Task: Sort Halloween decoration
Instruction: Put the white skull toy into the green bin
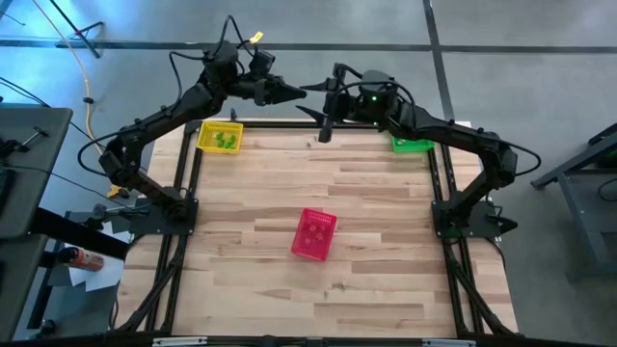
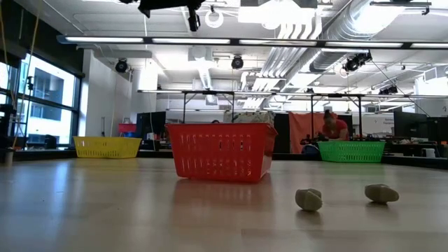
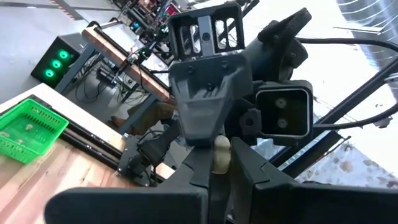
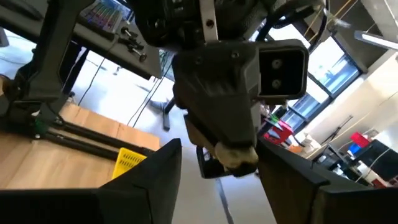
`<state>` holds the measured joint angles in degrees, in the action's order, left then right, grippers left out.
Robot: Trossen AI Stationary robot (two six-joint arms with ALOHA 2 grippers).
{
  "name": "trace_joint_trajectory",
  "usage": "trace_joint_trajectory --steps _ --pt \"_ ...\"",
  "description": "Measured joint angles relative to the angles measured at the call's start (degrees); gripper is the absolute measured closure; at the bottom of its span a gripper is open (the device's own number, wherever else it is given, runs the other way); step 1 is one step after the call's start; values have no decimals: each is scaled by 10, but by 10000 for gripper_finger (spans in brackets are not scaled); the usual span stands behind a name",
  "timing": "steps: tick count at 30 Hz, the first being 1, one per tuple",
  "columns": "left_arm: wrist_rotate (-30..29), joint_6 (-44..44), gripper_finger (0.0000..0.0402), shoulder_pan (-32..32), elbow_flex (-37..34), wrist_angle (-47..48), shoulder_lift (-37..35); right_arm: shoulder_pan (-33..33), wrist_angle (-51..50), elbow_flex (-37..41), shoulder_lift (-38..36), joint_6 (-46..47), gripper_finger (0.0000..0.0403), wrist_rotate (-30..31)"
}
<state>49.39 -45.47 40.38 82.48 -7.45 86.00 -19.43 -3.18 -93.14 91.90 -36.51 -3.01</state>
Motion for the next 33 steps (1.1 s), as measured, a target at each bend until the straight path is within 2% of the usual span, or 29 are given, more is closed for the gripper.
trace_joint_trajectory --steps 9,15,22,33 --pt "0 0 392 0 0 2 0 5 9 0 0 -31 237 15" --pt "0 1 392 1 0 3 0 5 14 0 0 -45 276 40" --pt "-1 1 392 2 0 2 0 6 18 0 0 -56 320 41" --pt "2 6 380 9 0 2 0 7 25 1 0 -56 339 41"
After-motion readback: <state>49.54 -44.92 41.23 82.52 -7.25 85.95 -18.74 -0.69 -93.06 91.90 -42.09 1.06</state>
